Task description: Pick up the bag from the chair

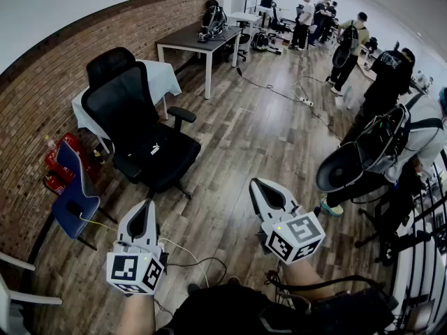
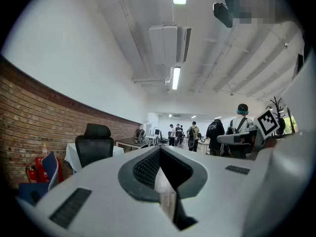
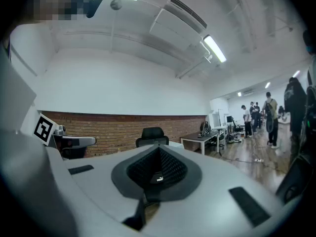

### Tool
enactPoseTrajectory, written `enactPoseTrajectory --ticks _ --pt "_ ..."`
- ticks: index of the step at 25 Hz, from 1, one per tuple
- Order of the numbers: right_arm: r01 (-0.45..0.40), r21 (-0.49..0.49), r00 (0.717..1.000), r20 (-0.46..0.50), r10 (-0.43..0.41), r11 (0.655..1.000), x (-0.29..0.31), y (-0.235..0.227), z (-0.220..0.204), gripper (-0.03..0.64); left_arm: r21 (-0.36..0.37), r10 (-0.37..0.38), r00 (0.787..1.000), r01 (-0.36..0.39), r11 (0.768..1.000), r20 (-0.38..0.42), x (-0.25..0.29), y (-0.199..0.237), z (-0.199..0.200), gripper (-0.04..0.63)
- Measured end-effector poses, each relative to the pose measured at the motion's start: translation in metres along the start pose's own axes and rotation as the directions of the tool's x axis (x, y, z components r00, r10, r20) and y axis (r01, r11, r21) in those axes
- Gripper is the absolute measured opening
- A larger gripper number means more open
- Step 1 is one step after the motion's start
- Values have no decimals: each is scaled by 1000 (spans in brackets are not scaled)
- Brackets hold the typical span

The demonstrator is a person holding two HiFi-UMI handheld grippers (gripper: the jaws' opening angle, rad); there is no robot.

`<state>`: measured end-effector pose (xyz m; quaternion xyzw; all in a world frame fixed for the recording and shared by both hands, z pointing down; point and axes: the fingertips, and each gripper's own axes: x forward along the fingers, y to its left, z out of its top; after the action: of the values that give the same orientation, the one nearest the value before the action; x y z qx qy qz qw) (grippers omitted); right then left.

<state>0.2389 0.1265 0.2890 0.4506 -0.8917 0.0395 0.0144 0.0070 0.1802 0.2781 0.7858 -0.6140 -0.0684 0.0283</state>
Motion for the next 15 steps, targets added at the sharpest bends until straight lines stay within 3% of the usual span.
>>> enactPoseTrajectory --ticks 10,15 --pt "23 -1 999 -33 -23 1000 1 3 0 11 -9 14 1000 -15 1000 -24 3 5 -4 9" --pt "22 40 1000 -1 -22 999 3 4 -2 11 -31 0 1000 -1 1000 -20 4 11 -5 10"
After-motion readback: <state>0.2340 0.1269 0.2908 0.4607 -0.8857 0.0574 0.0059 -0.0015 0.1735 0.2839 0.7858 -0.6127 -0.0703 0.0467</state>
